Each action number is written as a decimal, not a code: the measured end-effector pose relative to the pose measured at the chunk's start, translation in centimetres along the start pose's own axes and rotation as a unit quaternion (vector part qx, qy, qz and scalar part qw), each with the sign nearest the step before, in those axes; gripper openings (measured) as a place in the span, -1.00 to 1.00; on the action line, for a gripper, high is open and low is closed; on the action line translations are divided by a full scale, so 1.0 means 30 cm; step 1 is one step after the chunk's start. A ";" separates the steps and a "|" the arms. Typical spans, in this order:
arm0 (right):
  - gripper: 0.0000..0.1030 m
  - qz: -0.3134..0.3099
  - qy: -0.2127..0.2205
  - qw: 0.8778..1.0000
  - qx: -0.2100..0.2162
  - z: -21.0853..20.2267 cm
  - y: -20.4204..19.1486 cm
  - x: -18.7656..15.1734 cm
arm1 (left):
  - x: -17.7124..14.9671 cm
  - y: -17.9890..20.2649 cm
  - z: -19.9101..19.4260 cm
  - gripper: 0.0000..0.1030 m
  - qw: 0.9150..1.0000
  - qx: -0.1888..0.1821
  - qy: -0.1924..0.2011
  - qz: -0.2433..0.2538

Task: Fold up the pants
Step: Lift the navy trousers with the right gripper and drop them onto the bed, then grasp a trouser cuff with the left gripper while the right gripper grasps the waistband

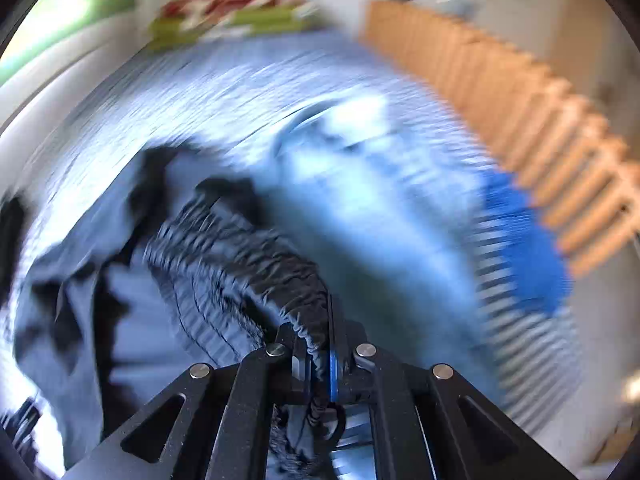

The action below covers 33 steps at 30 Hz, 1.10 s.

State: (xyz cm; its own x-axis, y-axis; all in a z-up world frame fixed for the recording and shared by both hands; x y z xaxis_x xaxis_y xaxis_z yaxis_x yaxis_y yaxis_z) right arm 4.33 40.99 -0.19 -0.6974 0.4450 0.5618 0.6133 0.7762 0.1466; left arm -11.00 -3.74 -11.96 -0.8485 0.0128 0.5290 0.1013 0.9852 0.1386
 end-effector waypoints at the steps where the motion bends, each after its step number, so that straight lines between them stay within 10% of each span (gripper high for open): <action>1: -0.91 0.026 0.014 0.999 -0.025 -0.014 0.085 0.027 | 0.011 -0.014 -0.015 -0.77 1.000 0.002 0.005 -0.003; 7: -0.67 0.125 -0.010 0.978 -0.166 0.052 0.424 0.125 | 0.070 -0.112 -0.038 -0.68 0.999 0.007 0.009 -0.045; 9: -0.63 0.138 -0.017 0.982 -0.131 0.045 0.440 0.118 | 0.081 -0.148 -0.042 -0.37 0.998 0.010 0.009 -0.057; 11: -0.55 0.131 0.001 0.984 -0.123 0.016 0.439 0.122 | 0.089 -0.180 -0.046 0.35 0.997 0.021 0.015 -0.068; 20: -0.27 0.050 0.045 0.998 0.017 -0.118 0.180 0.103 | 0.176 -0.353 -0.025 0.71 0.994 0.069 0.010 -0.089; 30: -0.05 -0.044 0.074 0.993 0.077 -0.225 -0.124 0.026 | 0.277 -0.458 0.340 0.61 0.986 0.043 -0.064 -0.150; 32: 0.00 -0.055 0.072 0.993 0.074 -0.229 -0.165 0.012 | 0.302 -0.440 0.349 -0.27 0.989 0.071 -0.042 -0.123; 33: 0.05 -0.063 0.073 0.993 0.068 -0.216 -0.185 0.014 | 0.313 -0.433 0.353 -0.32 0.990 0.077 -0.043 -0.112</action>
State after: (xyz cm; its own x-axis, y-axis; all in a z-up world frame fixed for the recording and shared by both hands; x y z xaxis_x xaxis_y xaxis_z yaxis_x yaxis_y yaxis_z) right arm 3.02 33.98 4.51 -0.6978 0.2781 0.6601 0.4618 0.8791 0.1177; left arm -25.78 -14.62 -17.65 -0.8821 -0.2015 0.4257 -0.1693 0.9791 0.1125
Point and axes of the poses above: each gripper's, at about its wrist camera, not at the fingertips, and z roughly the way its jaws point, y to its right, x to its top, the point moved 4 cm from there along z, roughly the way its jaws point, and after that the axes turned 2 degrees about -x, right-handed, at the moved point
